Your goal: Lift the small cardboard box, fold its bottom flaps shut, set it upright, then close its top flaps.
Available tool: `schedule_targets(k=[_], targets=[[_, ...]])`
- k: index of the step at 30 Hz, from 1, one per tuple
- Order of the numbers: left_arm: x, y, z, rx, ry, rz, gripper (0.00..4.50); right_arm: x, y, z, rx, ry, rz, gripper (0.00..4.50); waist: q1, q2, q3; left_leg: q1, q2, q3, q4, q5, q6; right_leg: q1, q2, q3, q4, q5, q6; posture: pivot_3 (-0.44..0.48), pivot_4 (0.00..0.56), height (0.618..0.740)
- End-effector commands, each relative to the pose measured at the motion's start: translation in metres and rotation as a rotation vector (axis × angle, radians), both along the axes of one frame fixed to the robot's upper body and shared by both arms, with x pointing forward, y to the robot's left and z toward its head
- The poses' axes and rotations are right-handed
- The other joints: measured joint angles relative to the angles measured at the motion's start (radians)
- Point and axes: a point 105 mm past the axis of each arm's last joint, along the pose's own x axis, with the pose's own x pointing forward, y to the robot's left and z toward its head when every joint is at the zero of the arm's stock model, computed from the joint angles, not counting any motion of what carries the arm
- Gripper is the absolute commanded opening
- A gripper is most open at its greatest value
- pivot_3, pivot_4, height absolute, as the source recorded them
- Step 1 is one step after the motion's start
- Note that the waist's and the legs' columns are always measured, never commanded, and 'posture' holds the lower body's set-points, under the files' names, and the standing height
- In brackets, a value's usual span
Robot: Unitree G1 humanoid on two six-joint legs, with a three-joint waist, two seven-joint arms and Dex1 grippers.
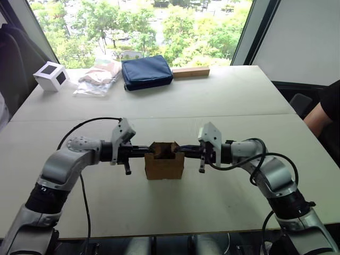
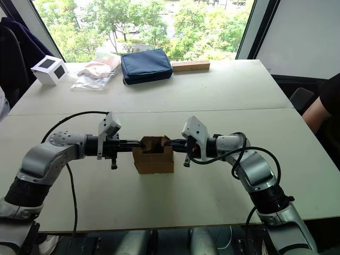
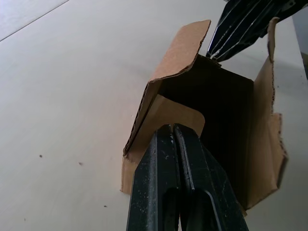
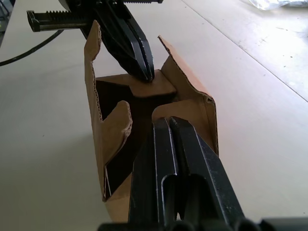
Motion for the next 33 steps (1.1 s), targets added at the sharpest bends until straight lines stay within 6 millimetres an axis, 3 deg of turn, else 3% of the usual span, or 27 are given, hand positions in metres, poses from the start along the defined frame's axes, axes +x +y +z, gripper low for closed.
schedule_targets(k=[1, 14, 33], targets=[[0.002, -0.003, 0.004, 0.009, -0.044, -0.015, 0.05, 0.002, 0.004, 0.008, 0.013, -0.04, 0.01, 0.0, 0.001, 0.0, 0.0, 0.0, 0.0, 0.0, 0.0, 0.0, 0.0, 0.0, 0.0, 0.0, 0.0, 0.0, 0.0, 0.0, 0.15, 0.737], [-0.001, -0.004, -0.004, 0.031, -0.042, -0.021, 0.05, 0.007, 0.007, -0.005, -0.02, -0.018, -0.005, 0.0, 0.0, 0.0, 0.0, 0.0, 0.0, 0.0, 0.0, 0.0, 0.0, 0.0, 0.0, 0.0, 0.0, 0.0, 0.0, 0.0, 0.15, 0.737], [0.006, 0.003, 0.007, -0.004, -0.069, 0.039, 0.05, 0.009, 0.006, 0.004, -0.014, -0.042, 0.007, 0.0, -0.001, 0.0, 0.0, 0.001, 0.0, 0.0, 0.0, 0.0, 0.0, 0.0, 0.0, 0.0, 0.0, 0.0, 0.0, 0.0, 0.15, 0.737]])
